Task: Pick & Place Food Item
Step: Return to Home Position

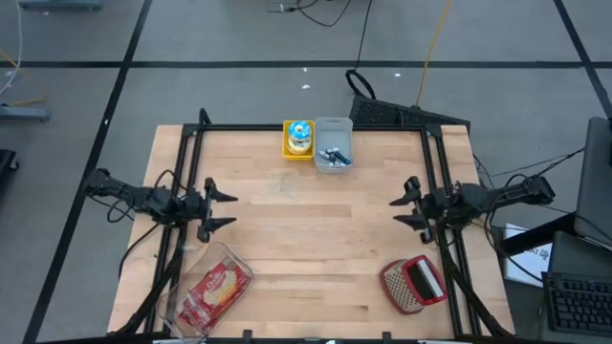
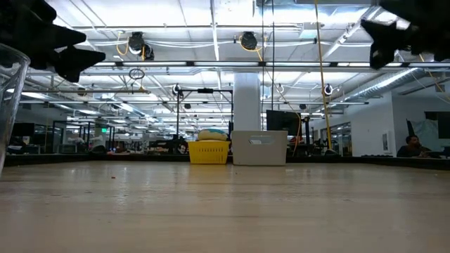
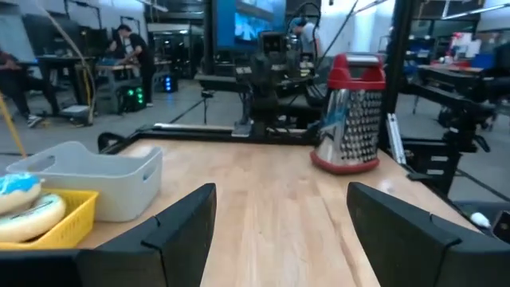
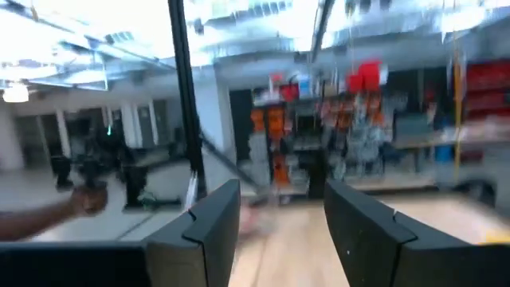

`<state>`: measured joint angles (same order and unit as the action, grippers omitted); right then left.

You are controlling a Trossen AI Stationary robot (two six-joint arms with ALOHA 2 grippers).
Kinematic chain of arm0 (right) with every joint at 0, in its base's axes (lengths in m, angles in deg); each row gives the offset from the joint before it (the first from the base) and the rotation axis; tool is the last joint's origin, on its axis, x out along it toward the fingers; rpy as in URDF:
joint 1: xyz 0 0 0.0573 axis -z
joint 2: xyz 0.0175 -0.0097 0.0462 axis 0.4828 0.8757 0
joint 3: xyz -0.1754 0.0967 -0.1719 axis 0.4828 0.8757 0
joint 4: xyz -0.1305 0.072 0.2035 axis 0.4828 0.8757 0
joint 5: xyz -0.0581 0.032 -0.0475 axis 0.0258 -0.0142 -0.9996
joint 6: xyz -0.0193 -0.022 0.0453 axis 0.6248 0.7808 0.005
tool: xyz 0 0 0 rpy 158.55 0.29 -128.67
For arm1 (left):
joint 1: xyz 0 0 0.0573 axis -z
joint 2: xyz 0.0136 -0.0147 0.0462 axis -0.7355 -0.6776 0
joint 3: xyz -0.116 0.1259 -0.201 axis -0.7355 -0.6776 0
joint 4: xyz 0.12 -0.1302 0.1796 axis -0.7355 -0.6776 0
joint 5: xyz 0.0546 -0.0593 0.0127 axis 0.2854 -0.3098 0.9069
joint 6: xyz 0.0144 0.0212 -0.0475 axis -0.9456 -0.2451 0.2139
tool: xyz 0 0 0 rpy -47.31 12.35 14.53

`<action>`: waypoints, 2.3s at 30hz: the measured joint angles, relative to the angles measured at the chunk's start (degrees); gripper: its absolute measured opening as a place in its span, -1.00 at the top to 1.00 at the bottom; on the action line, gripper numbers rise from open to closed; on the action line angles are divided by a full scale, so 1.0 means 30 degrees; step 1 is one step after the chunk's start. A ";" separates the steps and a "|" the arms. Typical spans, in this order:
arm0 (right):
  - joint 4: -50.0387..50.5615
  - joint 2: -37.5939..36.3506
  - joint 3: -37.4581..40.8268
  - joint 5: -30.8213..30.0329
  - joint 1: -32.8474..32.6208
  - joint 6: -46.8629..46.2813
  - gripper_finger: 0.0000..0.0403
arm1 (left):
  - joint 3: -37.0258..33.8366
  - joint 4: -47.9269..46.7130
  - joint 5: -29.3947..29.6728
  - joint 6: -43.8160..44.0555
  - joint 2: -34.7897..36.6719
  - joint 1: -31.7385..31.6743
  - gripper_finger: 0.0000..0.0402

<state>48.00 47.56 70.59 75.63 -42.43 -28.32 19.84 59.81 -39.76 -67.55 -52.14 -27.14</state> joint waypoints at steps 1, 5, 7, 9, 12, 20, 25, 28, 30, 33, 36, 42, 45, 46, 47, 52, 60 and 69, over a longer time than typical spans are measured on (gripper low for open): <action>0.0527 0.0124 0.0000 0.0053 -0.0013 -0.0376 0.15 | 0.0000 -0.0038 0.0165 0.0035 0.0000 0.0000 -0.42; 0.0642 0.0167 0.0021 0.0034 -0.0021 -0.1197 0.15 | 0.0000 -0.0366 0.0639 0.0470 -0.0123 0.0000 -0.42; 0.1204 0.0231 0.0036 0.0038 -0.0021 -0.0865 0.15 | 0.0000 -0.0476 0.0624 0.0160 -0.0133 0.0000 -0.42; 0.1262 0.0336 0.0036 0.0038 -0.0021 -0.0459 0.15 | 0.0000 -0.0548 0.0603 -0.0060 -0.0140 0.0000 -0.42; 0.1068 0.0326 0.0043 0.0038 -0.0021 -0.0406 0.15 | 0.0000 -0.0555 0.0603 -0.0058 -0.0140 0.0000 -0.42; 0.1162 0.0350 0.0072 0.0038 -0.0021 -0.0461 0.15 | 0.0000 -0.0563 0.0603 0.0012 -0.0140 0.0000 -0.42; 0.1158 0.0343 0.0080 0.0038 -0.0021 -0.0461 0.15 | 0.0000 -0.0570 0.0603 0.0051 -0.0140 0.0000 -0.42; 0.1160 0.0343 0.0087 0.0038 -0.0021 -0.0461 0.15 | 0.0000 -0.0570 0.0603 0.0063 -0.0140 0.0000 -0.42; 0.1160 0.0344 0.0094 0.0038 -0.0021 -0.0461 0.15 | 0.0000 -0.0570 0.0603 0.0063 -0.0140 0.0000 -0.42; 0.1160 0.0343 0.0094 0.0038 -0.0021 -0.0461 0.15 | 0.0000 -0.0570 0.0600 0.0063 -0.0140 0.0000 -0.42; 0.1160 0.0343 0.0094 0.0038 -0.0021 -0.0461 0.15 | 0.0007 -0.0570 0.0600 0.0063 -0.0140 0.0000 -0.42; 0.1160 0.0345 0.0094 0.0038 -0.0021 -0.0461 0.15 | 0.0007 -0.0570 0.0596 0.0063 -0.0140 0.0000 -0.42; 0.1160 0.0343 0.0094 0.0038 -0.0021 -0.0461 0.15 | 0.0007 -0.0570 0.0603 0.0057 -0.0140 0.0000 -0.42; 0.1160 0.0347 0.0094 0.0038 -0.0021 -0.0461 0.15 | 0.0007 -0.0570 0.0599 0.0063 -0.0140 0.0000 -0.42; 0.1160 0.0343 0.0094 0.0038 -0.0021 -0.0461 0.15 | 0.0007 -0.0570 0.0603 0.0056 -0.0140 0.0000 -0.42; 0.1160 0.0343 0.0102 0.0039 -0.0021 -0.0461 0.15 | 0.0007 -0.0570 0.0596 0.0056 -0.0140 0.0000 -0.42; 0.1160 0.0343 0.0116 0.0041 -0.0021 -0.0461 0.15 | 0.0015 -0.0570 0.0596 0.0056 -0.0140 0.0000 -0.42; 0.1160 0.0350 0.0109 0.0038 -0.0021 -0.0461 0.15 | 0.0018 -0.0570 0.0596 0.0056 -0.0140 0.0000 -0.42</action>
<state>51.48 48.61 70.92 75.75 -42.49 -29.70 19.90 58.10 -37.97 -67.39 -52.56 -27.14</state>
